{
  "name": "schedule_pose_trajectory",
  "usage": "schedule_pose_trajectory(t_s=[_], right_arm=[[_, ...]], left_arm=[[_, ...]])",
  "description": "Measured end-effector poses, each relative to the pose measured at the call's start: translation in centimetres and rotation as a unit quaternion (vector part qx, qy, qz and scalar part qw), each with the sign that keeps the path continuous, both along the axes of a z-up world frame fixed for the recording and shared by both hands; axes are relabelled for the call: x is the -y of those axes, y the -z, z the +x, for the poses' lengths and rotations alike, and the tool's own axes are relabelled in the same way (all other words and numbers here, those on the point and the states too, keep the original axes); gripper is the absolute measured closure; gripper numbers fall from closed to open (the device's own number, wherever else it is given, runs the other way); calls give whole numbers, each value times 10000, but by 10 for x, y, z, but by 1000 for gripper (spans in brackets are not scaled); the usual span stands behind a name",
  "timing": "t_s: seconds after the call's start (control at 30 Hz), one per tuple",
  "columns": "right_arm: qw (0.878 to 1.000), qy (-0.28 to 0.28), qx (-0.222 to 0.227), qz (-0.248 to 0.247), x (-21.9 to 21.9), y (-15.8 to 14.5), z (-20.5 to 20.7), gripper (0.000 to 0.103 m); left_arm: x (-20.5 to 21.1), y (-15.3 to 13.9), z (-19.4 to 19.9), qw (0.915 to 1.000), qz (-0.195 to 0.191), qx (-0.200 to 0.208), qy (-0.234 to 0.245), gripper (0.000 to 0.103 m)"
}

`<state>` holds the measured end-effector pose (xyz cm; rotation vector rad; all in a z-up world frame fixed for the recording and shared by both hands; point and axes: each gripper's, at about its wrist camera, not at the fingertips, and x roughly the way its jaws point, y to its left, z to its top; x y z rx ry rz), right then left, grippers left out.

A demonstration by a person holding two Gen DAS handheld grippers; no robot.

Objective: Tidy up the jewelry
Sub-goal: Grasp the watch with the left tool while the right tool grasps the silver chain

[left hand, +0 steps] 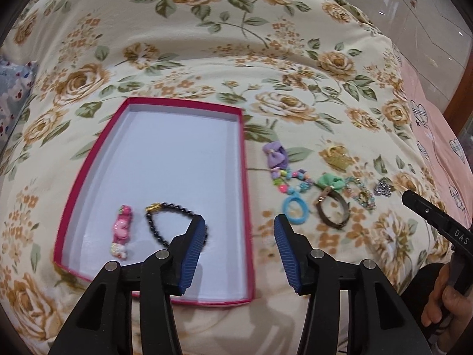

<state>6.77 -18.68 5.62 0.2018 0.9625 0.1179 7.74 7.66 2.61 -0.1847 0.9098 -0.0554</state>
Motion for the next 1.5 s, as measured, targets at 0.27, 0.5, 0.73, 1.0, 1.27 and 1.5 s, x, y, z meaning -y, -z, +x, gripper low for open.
schedule_pose_trajectory(t_s=[0.27, 0.5, 0.73, 1.0, 1.27, 1.5], right_arm=[[9993, 349, -56, -110, 33, 5, -1, 51], [9984, 524, -141, -143, 50, 11, 1, 50], [9974, 632, -263, -220, 62, 20, 9, 45], [9966, 657, -417, -263, 72, 30, 21, 44], [9940, 789, -653, -394, 82, 51, 36, 43], [9923, 739, -844, -523, 80, 63, 48, 43]], left_arm=[[28, 5, 16, 9994, 105, -94, 331, 53], [50, 9, 37, 9980, 207, -150, 574, 53], [70, 21, 59, 9963, 270, -219, 792, 53], [92, 40, 87, 9926, 368, -374, 1092, 53], [108, 63, 115, 9901, 365, -568, 1234, 53], [121, 77, 129, 9872, 373, -647, 1408, 59]])
